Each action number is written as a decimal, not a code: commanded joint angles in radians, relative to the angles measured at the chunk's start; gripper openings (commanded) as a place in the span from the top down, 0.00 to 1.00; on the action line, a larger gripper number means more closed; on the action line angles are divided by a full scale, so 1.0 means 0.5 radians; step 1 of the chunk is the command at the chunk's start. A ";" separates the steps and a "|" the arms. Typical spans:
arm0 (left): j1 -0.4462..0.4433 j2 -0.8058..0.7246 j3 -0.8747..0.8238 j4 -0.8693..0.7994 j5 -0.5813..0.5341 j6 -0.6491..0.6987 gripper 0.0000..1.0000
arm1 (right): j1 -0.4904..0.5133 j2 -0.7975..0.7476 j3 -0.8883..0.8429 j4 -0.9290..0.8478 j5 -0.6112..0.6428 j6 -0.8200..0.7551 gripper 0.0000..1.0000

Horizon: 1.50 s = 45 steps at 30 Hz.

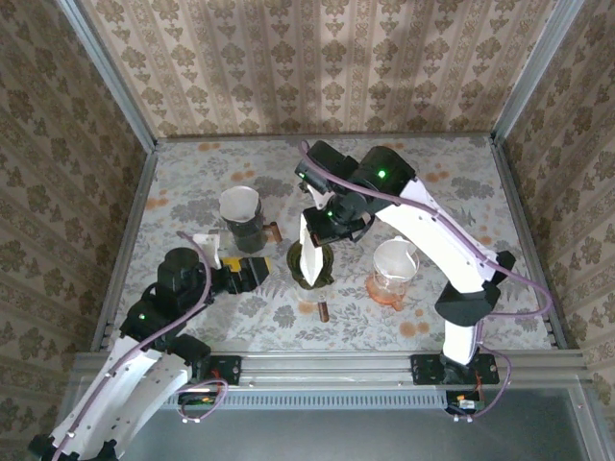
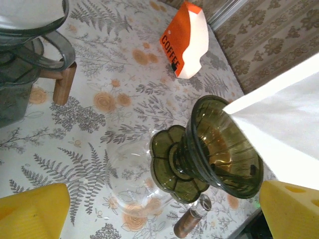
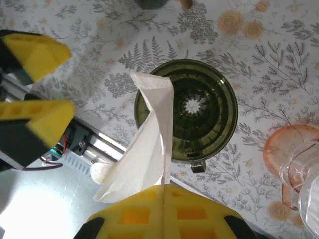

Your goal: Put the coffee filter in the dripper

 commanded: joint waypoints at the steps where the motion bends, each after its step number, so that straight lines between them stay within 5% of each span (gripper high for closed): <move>1: 0.017 0.011 0.096 0.060 0.086 0.064 0.00 | -0.046 0.047 0.044 -0.392 -0.062 0.117 1.00; 9: -0.036 0.089 0.126 0.194 0.222 0.076 0.00 | -0.056 0.070 -0.045 -0.389 -0.061 0.183 1.00; 24: -0.489 0.270 0.273 0.202 -0.157 0.249 0.00 | 0.005 0.059 -0.112 -0.369 -0.045 0.245 1.00; 38: -0.683 0.480 0.294 0.383 -0.358 0.276 0.00 | 0.021 0.094 -0.239 -0.163 -0.013 0.245 0.95; 45: -0.653 0.536 0.290 0.366 -0.450 0.248 0.26 | 0.022 0.004 -0.408 -0.025 0.010 0.239 0.81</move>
